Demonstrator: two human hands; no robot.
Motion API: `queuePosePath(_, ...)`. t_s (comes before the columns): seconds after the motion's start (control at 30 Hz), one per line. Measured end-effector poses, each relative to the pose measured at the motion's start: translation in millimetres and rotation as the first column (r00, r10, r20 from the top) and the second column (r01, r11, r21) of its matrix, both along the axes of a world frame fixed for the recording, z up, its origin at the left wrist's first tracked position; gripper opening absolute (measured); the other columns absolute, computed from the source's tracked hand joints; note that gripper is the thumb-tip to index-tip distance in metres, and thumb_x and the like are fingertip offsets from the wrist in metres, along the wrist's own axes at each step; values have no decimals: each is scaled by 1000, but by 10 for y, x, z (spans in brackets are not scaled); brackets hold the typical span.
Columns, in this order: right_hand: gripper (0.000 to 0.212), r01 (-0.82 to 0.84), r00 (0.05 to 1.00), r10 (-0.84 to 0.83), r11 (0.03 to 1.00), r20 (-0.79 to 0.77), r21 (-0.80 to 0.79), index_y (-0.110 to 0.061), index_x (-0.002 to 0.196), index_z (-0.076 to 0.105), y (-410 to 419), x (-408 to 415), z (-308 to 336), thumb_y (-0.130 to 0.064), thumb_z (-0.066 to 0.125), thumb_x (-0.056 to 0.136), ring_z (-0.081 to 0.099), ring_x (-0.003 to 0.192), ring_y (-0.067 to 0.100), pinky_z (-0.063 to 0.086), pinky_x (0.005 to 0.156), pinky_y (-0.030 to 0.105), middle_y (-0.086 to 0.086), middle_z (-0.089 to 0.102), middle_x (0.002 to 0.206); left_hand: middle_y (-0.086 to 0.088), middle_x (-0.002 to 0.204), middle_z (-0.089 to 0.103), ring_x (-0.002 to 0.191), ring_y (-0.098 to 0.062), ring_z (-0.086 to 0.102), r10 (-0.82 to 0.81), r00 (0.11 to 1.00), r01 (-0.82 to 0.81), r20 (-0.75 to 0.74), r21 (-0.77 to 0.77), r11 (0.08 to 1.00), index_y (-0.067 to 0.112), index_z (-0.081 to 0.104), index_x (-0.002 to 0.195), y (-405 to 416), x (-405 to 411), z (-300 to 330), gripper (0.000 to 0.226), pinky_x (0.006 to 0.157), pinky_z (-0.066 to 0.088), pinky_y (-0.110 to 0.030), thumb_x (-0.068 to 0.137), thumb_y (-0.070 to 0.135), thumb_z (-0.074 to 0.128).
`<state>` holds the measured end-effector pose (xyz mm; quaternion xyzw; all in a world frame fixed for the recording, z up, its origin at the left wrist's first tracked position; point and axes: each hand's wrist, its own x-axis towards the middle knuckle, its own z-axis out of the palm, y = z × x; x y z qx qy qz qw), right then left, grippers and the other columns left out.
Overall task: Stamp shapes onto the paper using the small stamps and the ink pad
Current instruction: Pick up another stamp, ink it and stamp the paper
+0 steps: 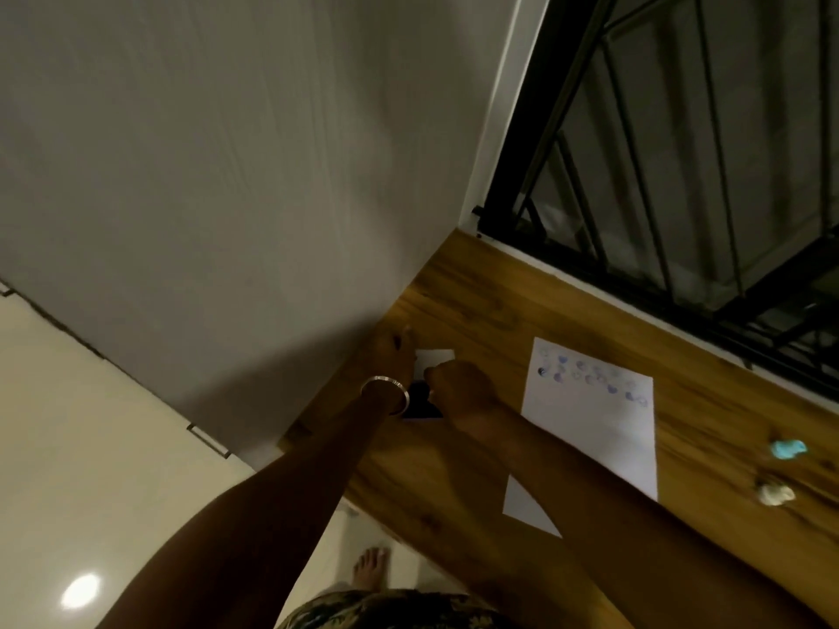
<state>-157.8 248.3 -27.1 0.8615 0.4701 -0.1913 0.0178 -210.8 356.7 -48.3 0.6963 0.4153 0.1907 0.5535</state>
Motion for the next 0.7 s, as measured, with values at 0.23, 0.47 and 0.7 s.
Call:
queuePosePath(0.23,20,225,973,-209,957,-103,186,-10,106,65,-159,10,16,-20,54,93,62,97,31,48,74,33,15,66,108,-10,54,46,44,-15,39,-1,1000,2,-16,55,999,7,52,60,-102,156,157,46,42,29,-23,97,33,42)
queuePosePath(0.47,22,463,884,-408,832,-229,306,-19,93,69,-763,275,146,-34,53,93,65,94,25,54,78,37,4,69,101,-15,73,60,67,-26,54,-145,986,149,-83,45,988,3,59,78,-446,425,185,41,69,43,-37,96,32,36)
queuePosePath(0.7,24,605,782,-614,704,-110,371,-15,112,65,-1535,695,164,-24,49,96,62,108,26,50,96,38,9,67,118,-22,101,69,93,-36,65,-320,931,332,-177,37,943,-4,65,96,-1080,717,73,51,90,52,-46,99,37,35)
